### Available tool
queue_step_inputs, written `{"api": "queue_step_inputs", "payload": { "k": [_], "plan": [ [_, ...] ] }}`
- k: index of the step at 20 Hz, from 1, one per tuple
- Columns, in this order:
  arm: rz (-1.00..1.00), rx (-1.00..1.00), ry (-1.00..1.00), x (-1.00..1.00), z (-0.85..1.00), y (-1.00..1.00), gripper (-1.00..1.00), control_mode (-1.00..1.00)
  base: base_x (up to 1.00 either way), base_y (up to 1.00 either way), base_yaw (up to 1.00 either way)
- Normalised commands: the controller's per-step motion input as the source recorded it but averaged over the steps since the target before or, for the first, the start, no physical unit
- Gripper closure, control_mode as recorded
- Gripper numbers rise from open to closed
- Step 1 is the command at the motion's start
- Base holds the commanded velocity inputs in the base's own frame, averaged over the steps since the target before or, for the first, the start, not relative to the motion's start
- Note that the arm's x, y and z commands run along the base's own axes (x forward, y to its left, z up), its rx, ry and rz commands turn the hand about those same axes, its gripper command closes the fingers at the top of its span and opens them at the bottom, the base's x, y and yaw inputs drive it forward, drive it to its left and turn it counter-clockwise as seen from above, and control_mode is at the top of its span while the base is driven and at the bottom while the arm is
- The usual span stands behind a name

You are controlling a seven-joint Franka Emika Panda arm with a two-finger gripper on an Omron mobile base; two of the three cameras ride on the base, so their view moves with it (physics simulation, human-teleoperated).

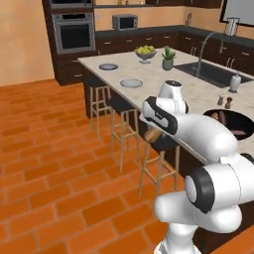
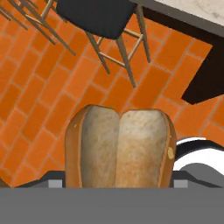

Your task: Place one bun and one sausage from the bowl on each plate.

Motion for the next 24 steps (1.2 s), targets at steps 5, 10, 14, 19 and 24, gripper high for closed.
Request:
{"api": "queue_step_inputs", "payload": {
  "k": [5,10,14,19,24],
  "plan": [
    [0.00,0.00,0.00,0.00,0.00,0.00,1.00,1.00,0.86,1.00,-0.42],
    [0.00,0.00,0.00,0.00,0.00,0.00,1.00,1.00,0.84,1.00,-0.41],
    [0.00,0.00,0.00,0.00,0.00,0.00,1.00,1.00,0.82,1.00,-0.42],
    [0.00,0.00,0.00,0.00,0.00,0.00,1.00,1.00,0.75,1.00,-0.38],
    [0.00,0.00,0.00,0.00,0.00,0.00,1.00,1.00,0.60,1.00,-0.36]
  ]
}}
